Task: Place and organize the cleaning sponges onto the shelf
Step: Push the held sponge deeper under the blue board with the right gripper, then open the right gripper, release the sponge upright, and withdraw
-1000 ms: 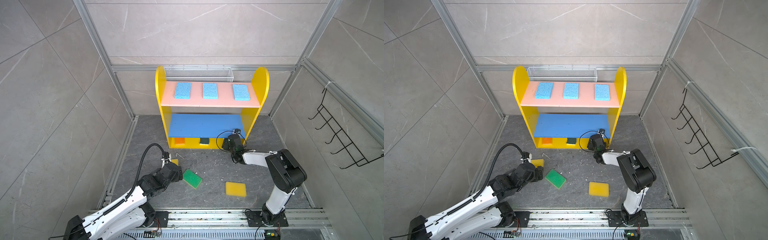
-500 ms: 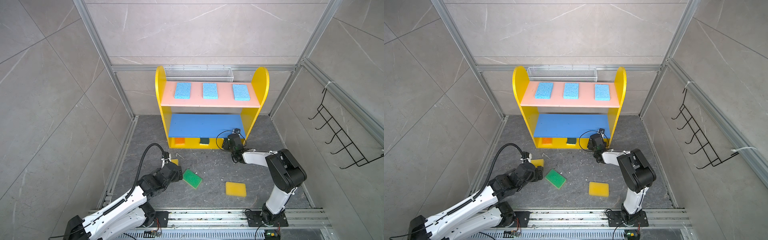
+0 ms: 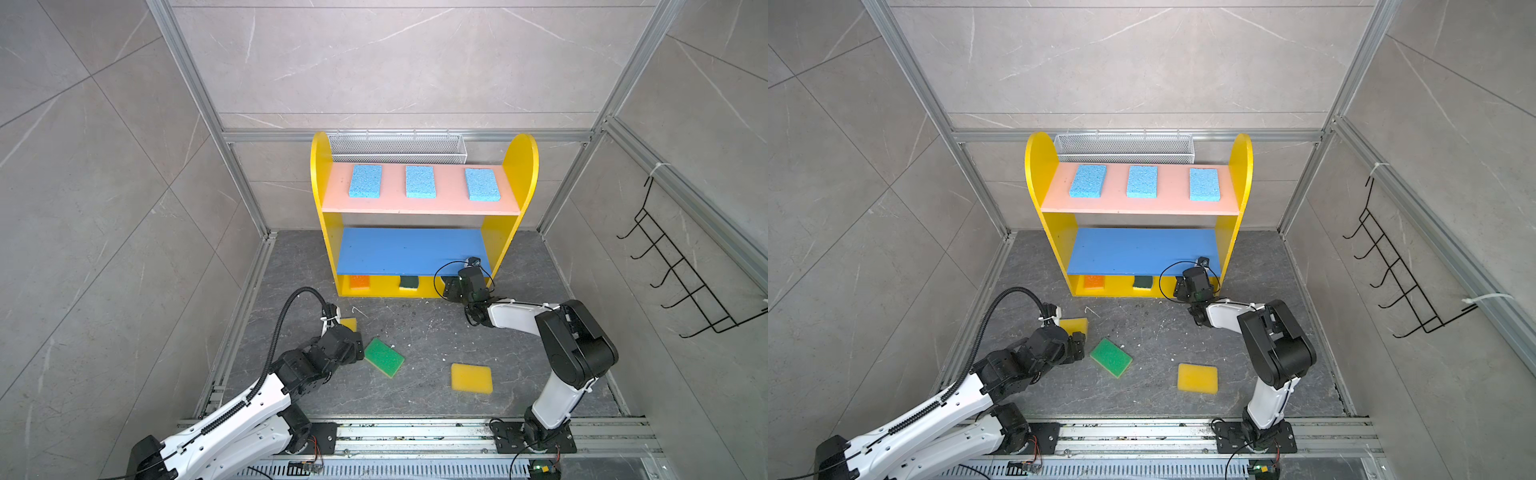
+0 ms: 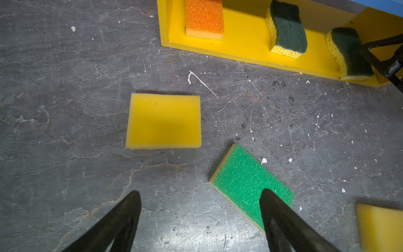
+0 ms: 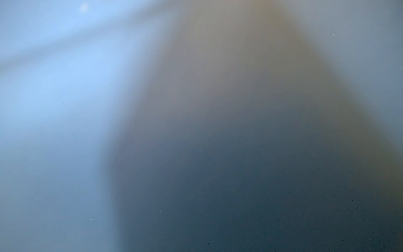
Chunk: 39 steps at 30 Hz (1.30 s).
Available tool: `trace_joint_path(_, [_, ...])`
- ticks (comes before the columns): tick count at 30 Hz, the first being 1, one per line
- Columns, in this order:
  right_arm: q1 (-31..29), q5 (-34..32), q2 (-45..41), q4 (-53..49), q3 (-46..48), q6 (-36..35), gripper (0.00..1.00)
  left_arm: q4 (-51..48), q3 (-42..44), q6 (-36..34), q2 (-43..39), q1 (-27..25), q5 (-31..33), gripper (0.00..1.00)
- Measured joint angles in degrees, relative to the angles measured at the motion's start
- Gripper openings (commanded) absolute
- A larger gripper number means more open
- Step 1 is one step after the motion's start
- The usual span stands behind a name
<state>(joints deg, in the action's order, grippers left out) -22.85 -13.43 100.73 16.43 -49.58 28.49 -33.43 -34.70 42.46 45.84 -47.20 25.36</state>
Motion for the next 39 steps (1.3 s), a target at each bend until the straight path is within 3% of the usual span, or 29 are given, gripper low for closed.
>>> trace_joint_path(7, [-0.52,2.82,-5.64,-1.99,5.33,1.33,0.78,-0.76,0.0,0.42,-1.95,-0.07,-0.02,0.87])
trace_joint_path(12, [-0.85,5.01,-9.62,-3.48,9.86,3.48,0.71,-1.44,0.0,0.83,-3.39,-0.2,-0.02,0.87])
trace_joint_path(22, [-0.92,10.58,-16.7,-5.27,17.42,8.98,0.37,-2.21,0.09,1.46,-4.13,-0.85,-0.48,0.82])
trace_joint_path(33, [1.42,15.17,-17.31,5.77,20.81,14.03,0.28,-2.62,2.82,2.78,-9.94,-1.46,-0.37,0.81])
trace_joint_path(39, [4.02,15.96,-12.83,13.16,20.94,17.42,0.24,-2.75,3.1,2.78,-9.05,-1.46,0.04,0.81])
